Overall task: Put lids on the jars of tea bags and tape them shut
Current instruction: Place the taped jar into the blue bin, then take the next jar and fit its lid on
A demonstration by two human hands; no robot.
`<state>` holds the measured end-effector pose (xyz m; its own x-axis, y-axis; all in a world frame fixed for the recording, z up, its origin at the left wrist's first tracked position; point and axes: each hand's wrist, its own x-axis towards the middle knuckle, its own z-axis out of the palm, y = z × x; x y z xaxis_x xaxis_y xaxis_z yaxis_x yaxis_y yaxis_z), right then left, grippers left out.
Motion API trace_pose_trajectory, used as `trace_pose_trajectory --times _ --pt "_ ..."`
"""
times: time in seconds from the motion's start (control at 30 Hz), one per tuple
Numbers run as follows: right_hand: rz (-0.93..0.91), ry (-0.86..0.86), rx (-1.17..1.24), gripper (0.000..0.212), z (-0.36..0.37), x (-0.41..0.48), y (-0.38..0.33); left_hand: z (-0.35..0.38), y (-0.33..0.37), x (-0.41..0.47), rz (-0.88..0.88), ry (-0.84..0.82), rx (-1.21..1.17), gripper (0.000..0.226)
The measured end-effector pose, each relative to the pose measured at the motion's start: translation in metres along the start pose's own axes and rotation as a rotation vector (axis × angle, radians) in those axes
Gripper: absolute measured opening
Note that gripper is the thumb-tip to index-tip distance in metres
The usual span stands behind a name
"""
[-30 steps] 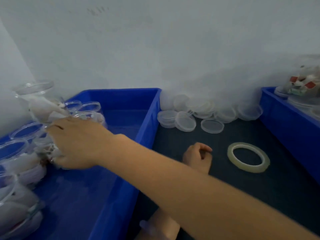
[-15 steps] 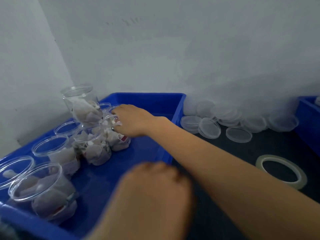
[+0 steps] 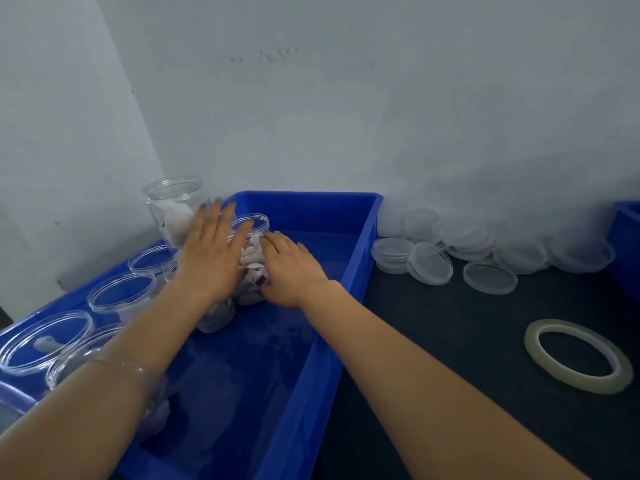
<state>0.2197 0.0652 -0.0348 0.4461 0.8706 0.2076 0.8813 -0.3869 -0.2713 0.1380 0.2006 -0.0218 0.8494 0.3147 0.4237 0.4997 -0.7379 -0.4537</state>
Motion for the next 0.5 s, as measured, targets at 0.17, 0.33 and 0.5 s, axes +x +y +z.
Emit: trace_pose_trajectory --times 0.17,0.33,0.5 --pt "-0.058 0.089 -0.009 0.087 0.001 0.003 -0.005 -0.024 -0.024 0.004 -0.313 0.411 -0.240 0.072" --pt "-0.105 0.276 -0.013 0.093 -0.001 0.004 -0.009 -0.024 -0.026 0.002 -0.424 0.306 -0.457 0.055" --pt "-0.122 0.440 0.058 0.100 -0.004 0.003 -0.012 -0.036 -0.025 0.001 -0.375 0.435 -0.594 0.026"
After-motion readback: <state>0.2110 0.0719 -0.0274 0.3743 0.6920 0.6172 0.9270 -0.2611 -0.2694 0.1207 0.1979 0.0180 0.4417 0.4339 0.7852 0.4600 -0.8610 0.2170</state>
